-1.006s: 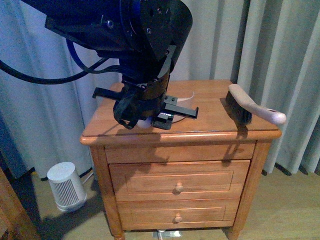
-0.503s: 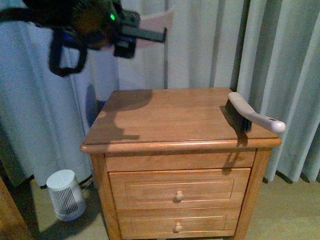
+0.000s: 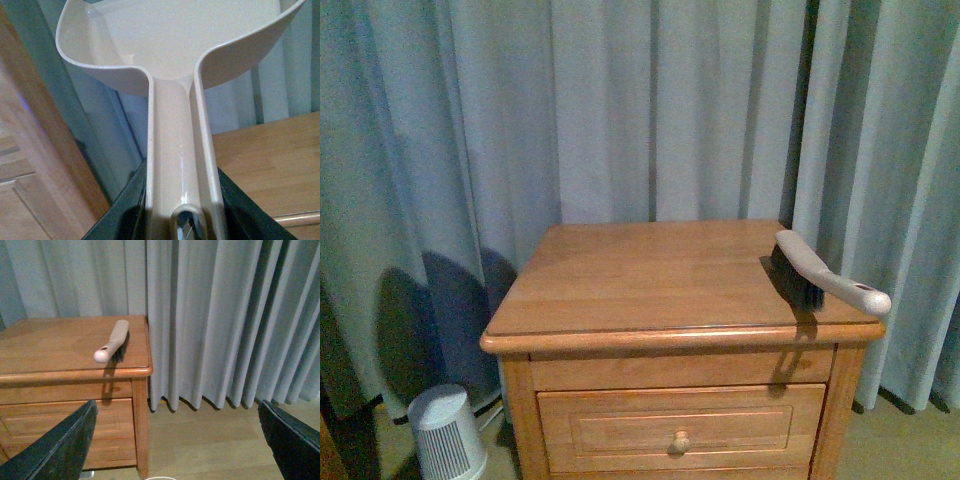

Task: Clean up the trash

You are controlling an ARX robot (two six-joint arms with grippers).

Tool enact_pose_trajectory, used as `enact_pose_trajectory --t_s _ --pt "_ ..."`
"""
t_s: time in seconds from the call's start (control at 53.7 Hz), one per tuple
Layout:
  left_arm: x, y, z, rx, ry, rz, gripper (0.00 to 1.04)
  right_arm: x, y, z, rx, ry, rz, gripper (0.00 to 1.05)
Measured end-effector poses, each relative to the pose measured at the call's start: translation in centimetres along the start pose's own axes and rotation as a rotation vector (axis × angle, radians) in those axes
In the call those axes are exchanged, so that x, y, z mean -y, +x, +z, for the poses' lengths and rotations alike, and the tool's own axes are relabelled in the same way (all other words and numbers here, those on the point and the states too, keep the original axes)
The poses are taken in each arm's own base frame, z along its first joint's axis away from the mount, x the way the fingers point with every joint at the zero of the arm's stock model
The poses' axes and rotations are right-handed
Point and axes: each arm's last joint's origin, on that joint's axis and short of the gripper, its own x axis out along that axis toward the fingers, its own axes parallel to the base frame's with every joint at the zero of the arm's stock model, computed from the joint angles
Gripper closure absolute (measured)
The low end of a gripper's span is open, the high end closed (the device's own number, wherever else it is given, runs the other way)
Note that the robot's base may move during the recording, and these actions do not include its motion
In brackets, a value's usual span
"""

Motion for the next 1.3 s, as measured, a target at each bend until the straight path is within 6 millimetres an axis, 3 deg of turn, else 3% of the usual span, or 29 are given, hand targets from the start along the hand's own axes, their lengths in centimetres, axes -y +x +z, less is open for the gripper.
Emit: enact_pose_trajectory --t_s 0.149,0.354,0.708,0.876,1.062,1.211,1.304 --pt "-2.3 -4.8 -1.3 -0.004 -0.007 0.007 0.77 0.0 0.0 0.0 0.000 0.000 0.000 0.07" --pt "-4.0 -8.3 -3.0 -0.025 -0.025 0.008 0.77 0.0 0.0 0.0 0.000 0.000 0.000 0.07" --pt "-4.8 -9.1 -6.1 -0.099 -0.099 -0.014 0.77 0.0 0.0 0.0 0.000 0.000 -0.001 0.07" --pt "-4.8 -9.1 -6.1 -0.096 -0.122 -0.018 0.77 -0.1 1.1 0.0 -0.104 -0.054 -0.313 0.07" --pt "-4.8 -9.1 -6.0 -0.095 -0.126 -0.017 0.77 -0.9 5.0 3.7 -0.169 -0.045 -0.212 0.07" --pt "-4.8 -9.1 -6.0 -0.094 -0.127 -0.017 0.77 -2.1 11.3 7.2 -0.295 -0.046 -0.137 0.07" --pt "-4.8 -9.1 -6.0 -0.094 -0.127 -0.017 0.77 -3.1 14.9 8.4 -0.363 -0.065 -0.116 0.07"
